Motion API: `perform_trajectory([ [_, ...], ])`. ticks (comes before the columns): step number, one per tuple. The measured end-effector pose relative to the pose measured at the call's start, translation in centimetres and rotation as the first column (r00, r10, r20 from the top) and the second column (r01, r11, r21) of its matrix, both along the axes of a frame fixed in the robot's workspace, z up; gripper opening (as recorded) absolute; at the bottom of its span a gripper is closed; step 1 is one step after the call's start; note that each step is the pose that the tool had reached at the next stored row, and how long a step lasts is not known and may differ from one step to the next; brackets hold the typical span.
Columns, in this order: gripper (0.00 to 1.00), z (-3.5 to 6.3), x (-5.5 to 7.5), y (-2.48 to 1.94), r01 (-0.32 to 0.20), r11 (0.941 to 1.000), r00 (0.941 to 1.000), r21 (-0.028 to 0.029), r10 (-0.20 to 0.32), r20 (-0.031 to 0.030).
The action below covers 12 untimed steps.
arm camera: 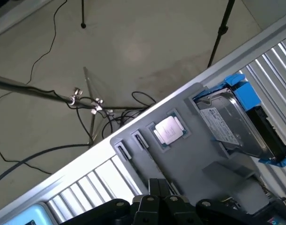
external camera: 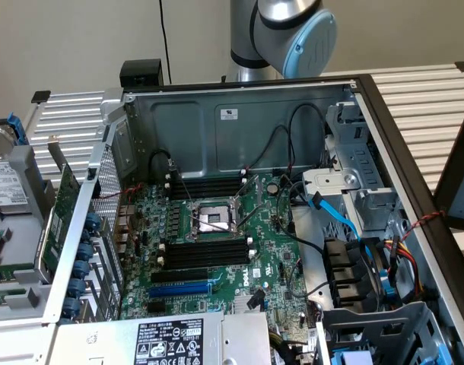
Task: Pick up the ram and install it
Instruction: 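Pick up the ram and move it above insertion slot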
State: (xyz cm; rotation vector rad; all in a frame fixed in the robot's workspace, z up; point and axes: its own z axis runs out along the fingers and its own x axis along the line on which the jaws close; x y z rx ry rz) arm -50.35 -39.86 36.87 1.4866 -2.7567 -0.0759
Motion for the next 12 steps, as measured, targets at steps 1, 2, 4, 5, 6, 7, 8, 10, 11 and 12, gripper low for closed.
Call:
perform_trajectory([
  [1,0.11,0.00,0.00,0.00,-0.018,0.9998,0.9998,0.0000,0.018,0.0000],
  [2,0.11,0.00,0.00,0.00,-0.036,0.9994,0.9994,0.0000,0.036,0.0000],
  [4,0.11,-0.01,-0.01,0.00,-0.073,0.9973,0.9973,0.0000,0.073,0.0000],
  [5,0.11,-0.01,0.00,0.00,-0.092,0.9958,0.9958,0.0000,0.092,0.0000],
  [6,0.11,-0.02,0.00,0.00,-0.110,0.9940,0.9940,0.0001,0.110,0.0000],
  [7,0.11,-0.02,0.00,0.00,-0.128,0.9918,0.9918,0.0001,0.128,0.0000],
  [8,0.11,-0.02,0.00,0.00,-0.145,0.9894,0.9894,-0.0002,0.145,0.0000],
  [10,0.11,-0.02,0.00,0.01,-0.181,0.9834,0.9834,-0.0021,0.181,-0.0003],
  [11,0.11,-0.02,0.00,0.01,-0.199,0.9800,0.9800,-0.0036,0.199,-0.0007],
  [12,0.11,-0.03,0.00,0.01,-0.217,0.9762,0.9762,-0.0050,0.217,-0.0009],
])
